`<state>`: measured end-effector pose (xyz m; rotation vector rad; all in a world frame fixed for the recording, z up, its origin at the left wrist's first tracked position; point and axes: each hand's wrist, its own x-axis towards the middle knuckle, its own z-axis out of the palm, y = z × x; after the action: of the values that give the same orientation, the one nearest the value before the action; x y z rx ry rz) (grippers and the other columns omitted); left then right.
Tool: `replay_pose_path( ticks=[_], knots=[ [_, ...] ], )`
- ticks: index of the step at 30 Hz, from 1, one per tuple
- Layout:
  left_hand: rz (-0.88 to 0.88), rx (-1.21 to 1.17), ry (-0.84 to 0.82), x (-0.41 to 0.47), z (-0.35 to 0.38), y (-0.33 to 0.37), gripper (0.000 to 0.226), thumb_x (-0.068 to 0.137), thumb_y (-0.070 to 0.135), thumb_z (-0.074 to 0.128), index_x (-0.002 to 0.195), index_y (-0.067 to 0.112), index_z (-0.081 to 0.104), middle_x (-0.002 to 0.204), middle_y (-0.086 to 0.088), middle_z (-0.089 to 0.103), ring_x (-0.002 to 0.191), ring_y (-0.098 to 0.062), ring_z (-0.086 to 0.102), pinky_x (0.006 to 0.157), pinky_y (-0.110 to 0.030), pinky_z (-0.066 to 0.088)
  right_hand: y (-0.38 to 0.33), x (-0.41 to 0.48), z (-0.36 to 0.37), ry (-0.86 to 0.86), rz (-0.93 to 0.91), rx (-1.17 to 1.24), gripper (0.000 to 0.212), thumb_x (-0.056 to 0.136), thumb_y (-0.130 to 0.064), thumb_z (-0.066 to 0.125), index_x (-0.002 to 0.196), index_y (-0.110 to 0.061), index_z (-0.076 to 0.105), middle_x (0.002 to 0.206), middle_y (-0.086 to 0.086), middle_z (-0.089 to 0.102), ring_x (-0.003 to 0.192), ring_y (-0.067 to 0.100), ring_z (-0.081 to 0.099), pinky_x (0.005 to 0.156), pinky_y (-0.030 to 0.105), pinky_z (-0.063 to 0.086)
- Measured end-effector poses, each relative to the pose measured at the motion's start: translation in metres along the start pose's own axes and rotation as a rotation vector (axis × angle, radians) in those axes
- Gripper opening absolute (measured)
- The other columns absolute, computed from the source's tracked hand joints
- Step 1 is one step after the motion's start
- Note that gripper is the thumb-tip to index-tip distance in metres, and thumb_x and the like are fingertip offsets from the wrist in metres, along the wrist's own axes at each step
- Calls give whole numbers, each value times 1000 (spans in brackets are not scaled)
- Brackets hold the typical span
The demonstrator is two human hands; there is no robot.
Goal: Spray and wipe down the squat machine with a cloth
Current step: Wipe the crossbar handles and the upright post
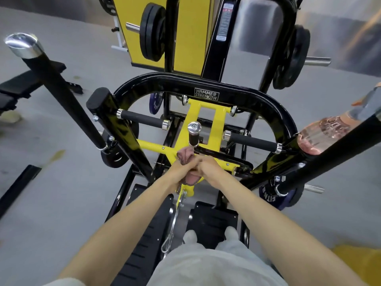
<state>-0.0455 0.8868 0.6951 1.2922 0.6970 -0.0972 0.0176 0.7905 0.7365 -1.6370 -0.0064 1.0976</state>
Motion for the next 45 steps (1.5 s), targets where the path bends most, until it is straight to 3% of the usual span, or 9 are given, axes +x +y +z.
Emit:
replay_pose_path(
  ticks=[6,9,14,19,23,30,34,39,45],
  knots=[
    [-138,-121,562,29,-4,3,15,91,25,59,92,10,59,84,-6,62,84,-26,60,73,-33,46,0,12,-18,217,-28,17,41,94,10,37,126,-5,58,126,16,59,111,29,60,91,36,53],
    [22,-110,458,44,8,23,15,94,11,52,84,17,61,78,-3,61,84,-25,57,66,-31,44,0,18,-23,269,-21,34,41,97,4,37,133,-7,52,125,15,57,112,33,60,93,43,52],
    [99,-12,381,63,24,18,40,87,-8,41,119,3,63,102,-11,66,88,-21,56,71,-30,47,-2,22,-26,288,8,-36,39,95,3,42,131,-5,52,118,19,60,105,34,62,93,48,49],
    [-61,3,329,75,15,8,26,92,-7,41,107,-2,62,95,-11,60,88,-22,53,71,-29,45,19,27,-33,332,46,-187,38,91,0,42,122,-9,61,113,12,64,97,21,59,93,44,51],
    [-180,346,97,54,31,-15,16,93,-2,45,99,1,60,87,-13,59,82,-24,57,64,-26,43,36,27,-43,435,57,-336,41,90,3,38,120,-8,64,120,9,61,105,22,55,85,26,43],
    [586,1109,150,39,48,-7,43,93,14,49,136,19,51,93,5,51,78,-13,49,63,-32,37,50,20,-69,520,84,-450,40,88,-1,41,119,-14,63,121,12,61,101,34,61,84,44,55],
    [1133,1616,315,62,48,8,23,85,8,50,101,4,66,100,-9,51,81,-23,50,59,-32,47,54,17,-79,509,89,-457,39,91,-1,40,122,-13,60,122,13,58,106,30,58,85,34,51],
    [772,2016,236,85,41,-21,16,80,11,65,93,6,73,118,-18,48,109,-30,43,87,-31,42,60,17,-90,466,84,-458,42,92,-3,41,129,-17,54,122,15,58,90,26,58,71,29,46],
    [491,1980,318,77,56,-30,49,88,0,32,133,-4,50,127,-27,53,103,-29,59,74,-30,50,63,16,-114,471,110,-519,55,92,-2,43,144,-15,37,143,11,42,126,29,46,100,37,44]
  ],
)
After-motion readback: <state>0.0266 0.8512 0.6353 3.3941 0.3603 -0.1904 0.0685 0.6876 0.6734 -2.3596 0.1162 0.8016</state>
